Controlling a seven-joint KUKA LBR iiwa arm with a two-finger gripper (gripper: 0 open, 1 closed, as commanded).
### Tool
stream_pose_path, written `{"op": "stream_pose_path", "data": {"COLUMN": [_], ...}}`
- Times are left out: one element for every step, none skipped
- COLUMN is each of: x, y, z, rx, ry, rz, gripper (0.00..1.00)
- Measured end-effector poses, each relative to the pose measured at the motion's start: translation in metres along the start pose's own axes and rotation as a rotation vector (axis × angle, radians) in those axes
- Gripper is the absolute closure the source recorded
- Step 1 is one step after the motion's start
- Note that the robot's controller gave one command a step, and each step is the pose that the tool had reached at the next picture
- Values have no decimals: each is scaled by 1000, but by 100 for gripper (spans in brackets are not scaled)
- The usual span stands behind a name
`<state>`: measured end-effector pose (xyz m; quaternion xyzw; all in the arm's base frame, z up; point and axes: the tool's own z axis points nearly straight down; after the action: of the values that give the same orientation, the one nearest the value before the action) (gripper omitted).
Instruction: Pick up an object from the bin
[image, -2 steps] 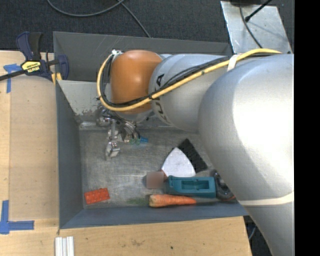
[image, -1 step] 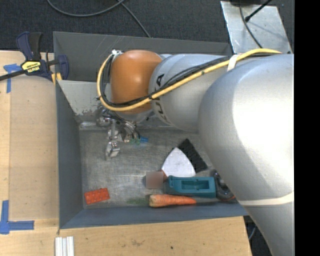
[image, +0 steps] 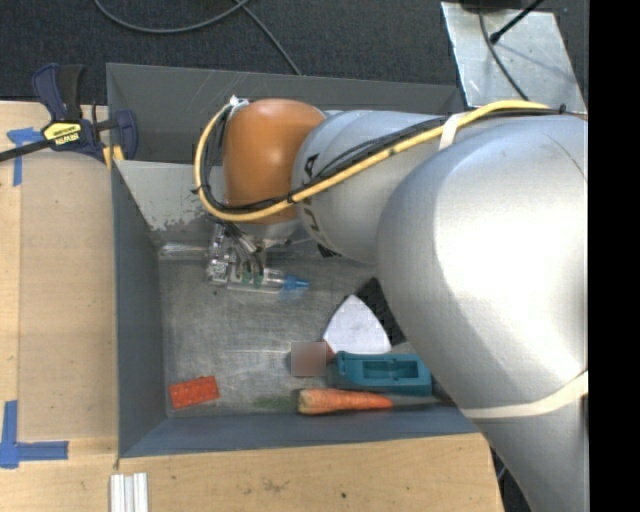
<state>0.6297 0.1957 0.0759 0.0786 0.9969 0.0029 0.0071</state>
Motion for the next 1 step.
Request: {"op": "stream_pose_path", "data": {"x": [0], "y": [0], "z": [0], "rx": [0], "ry": [0], "rz": [0], "gripper": [100]}}
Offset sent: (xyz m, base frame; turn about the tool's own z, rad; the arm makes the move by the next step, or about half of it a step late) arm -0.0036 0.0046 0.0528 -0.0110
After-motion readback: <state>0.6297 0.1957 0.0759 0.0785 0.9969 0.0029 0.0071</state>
